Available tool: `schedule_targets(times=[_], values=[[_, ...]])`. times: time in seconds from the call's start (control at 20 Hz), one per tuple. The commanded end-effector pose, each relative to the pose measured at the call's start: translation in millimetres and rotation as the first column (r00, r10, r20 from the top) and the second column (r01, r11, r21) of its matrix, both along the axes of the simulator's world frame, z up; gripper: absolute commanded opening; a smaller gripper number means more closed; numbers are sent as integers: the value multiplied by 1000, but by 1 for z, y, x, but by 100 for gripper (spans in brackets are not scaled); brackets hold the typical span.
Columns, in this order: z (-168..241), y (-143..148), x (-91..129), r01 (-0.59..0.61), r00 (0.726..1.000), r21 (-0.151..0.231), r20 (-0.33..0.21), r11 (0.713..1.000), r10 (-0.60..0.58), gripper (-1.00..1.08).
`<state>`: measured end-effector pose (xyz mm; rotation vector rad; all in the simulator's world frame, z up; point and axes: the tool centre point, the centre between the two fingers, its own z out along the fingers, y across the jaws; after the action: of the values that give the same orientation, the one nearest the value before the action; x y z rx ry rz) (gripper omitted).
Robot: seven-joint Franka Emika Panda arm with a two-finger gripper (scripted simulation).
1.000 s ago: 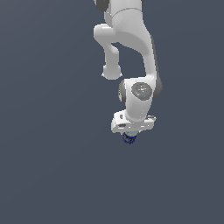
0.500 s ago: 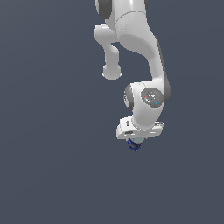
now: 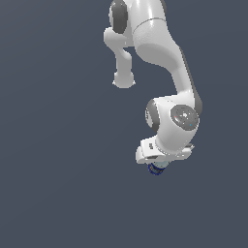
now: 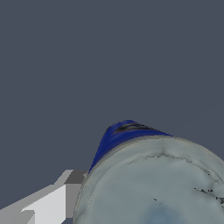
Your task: Pick up the object and move it to a goal position.
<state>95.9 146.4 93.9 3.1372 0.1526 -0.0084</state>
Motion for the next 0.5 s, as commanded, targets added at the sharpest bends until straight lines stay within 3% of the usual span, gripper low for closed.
schedule_targets(times=[0.0, 0.45], values=[[5, 6, 11, 0, 1000, 1, 5, 1000, 0, -100], [11, 20, 36, 0, 1000, 1, 5, 1000, 0, -100]])
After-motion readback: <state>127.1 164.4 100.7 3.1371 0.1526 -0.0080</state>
